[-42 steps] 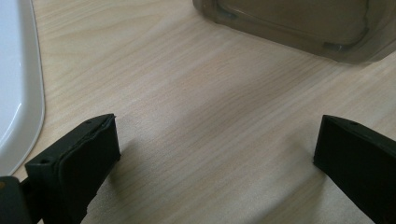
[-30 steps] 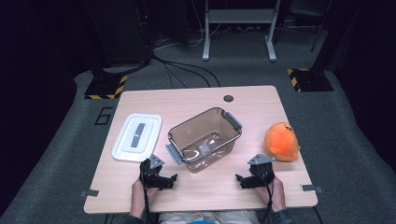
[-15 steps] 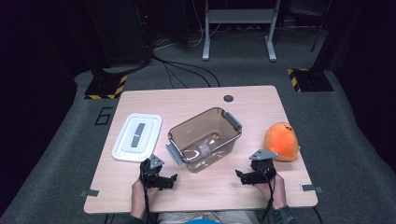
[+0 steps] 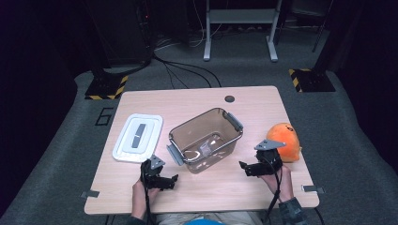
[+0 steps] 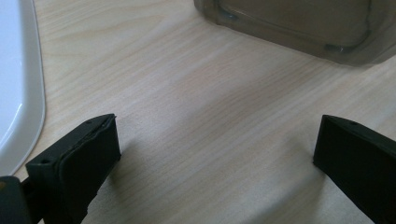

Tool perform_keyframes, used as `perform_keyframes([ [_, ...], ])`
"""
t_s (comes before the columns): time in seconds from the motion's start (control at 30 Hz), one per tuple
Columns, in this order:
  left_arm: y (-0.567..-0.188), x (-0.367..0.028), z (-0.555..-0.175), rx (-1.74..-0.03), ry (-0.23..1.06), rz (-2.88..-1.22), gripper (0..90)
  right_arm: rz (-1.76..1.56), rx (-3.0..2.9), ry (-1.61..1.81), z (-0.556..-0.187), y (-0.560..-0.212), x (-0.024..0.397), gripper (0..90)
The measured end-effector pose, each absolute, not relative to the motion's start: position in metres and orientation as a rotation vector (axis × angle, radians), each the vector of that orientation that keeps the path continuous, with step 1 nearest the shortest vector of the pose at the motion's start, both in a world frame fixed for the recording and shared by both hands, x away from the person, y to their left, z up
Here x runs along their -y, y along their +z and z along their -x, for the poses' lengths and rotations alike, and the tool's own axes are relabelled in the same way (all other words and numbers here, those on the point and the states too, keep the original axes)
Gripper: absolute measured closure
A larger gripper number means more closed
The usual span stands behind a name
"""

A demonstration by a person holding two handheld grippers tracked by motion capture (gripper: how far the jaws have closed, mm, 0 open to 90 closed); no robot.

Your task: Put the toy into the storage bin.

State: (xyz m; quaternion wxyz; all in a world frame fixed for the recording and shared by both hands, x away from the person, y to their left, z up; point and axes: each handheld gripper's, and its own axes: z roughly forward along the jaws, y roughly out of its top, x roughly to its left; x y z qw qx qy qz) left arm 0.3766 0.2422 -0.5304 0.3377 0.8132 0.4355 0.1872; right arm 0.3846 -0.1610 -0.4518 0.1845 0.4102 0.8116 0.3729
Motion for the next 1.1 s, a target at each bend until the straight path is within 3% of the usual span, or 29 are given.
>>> perform_keyframes([
  [0.47, -0.53, -0.242, -0.377, -1.138, 0.492, -2.117, 0.3, -1.182, -2.189, 1.099, -0.402, -0.411, 0.19, 8.1],
  [1.1, -0.53, -0.243, -0.376, -1.137, 0.486, -2.131, 0.3, -1.307, -2.108, 1.08, -0.429, -0.399, 0.222, 5.8],
])
